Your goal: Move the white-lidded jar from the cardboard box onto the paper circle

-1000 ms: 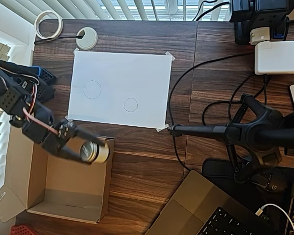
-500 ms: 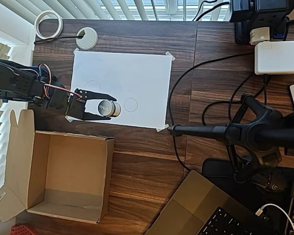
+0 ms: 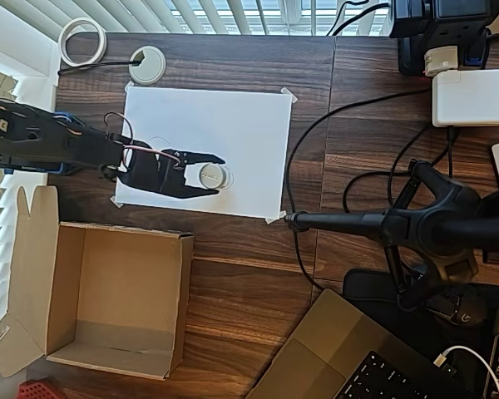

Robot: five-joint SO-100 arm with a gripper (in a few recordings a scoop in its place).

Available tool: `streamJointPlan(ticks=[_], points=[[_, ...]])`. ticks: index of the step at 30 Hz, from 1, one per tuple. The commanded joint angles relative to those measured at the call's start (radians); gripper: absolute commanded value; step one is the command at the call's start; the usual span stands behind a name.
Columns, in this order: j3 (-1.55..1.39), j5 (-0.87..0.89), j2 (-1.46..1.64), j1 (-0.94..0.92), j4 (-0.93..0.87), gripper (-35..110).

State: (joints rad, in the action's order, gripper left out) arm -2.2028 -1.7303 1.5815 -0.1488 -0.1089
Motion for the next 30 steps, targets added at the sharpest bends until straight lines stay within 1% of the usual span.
streamJointPlan(ticks=[1, 13, 30], points=[[0.075, -0.021, 0.031, -0.008, 0.029, 2], [-0.038, -0.041, 0.058, -0.012, 0.034, 2], [-0.035, -0.049, 0.014, -0.014, 0.035, 2]])
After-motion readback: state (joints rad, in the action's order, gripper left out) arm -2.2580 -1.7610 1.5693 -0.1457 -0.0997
